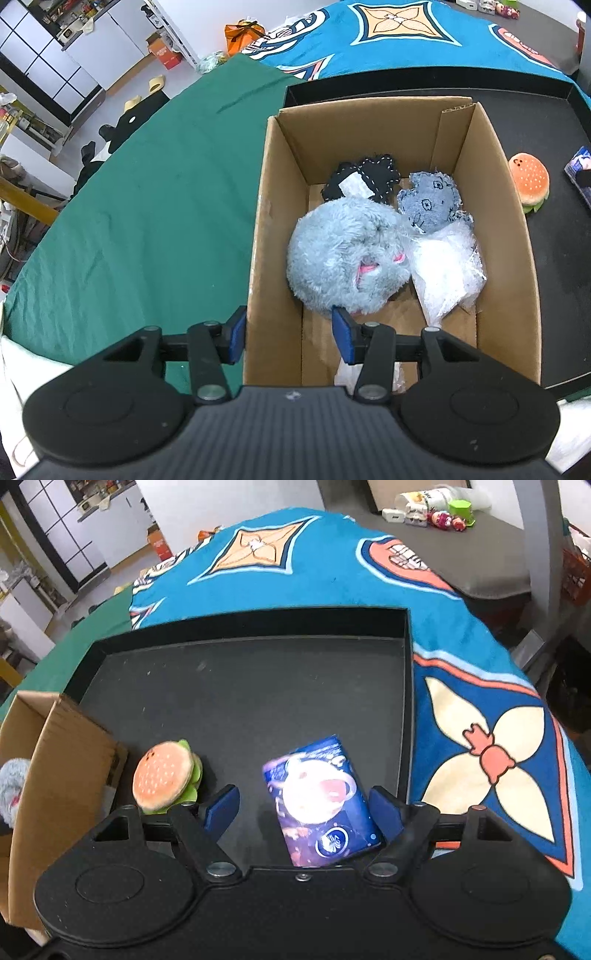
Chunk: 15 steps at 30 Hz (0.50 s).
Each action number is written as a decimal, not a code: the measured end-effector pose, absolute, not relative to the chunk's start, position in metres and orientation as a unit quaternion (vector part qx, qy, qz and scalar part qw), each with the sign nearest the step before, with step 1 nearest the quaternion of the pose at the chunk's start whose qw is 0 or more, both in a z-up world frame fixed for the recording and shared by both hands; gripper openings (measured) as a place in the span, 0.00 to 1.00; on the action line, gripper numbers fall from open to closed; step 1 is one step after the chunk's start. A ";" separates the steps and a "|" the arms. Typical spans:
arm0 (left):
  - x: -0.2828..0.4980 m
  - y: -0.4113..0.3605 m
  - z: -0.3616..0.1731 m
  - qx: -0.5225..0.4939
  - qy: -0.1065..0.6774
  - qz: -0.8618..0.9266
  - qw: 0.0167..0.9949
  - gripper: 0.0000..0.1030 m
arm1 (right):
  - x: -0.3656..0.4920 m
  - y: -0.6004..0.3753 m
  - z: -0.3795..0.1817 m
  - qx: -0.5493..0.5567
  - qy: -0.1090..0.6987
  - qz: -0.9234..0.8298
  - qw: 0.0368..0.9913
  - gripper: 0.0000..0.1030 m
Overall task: Organize soft objects
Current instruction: 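Close the right tool on the purple tissue packet and lift it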
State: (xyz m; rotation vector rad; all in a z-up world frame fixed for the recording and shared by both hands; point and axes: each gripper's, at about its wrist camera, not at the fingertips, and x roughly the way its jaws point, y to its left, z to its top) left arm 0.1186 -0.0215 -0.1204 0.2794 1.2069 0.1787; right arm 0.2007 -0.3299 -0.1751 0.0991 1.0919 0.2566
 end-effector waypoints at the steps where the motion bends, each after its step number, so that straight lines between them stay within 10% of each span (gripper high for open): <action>1: 0.118 -0.022 -0.120 0.129 0.565 0.083 0.811 0.46 | 0.199 -0.328 -0.176 0.039 0.521 0.122 0.844 0.61; 15: 0.107 -0.014 -0.110 0.111 0.552 0.075 0.823 0.46 | 0.170 -0.317 -0.151 0.031 0.515 0.130 0.847 0.48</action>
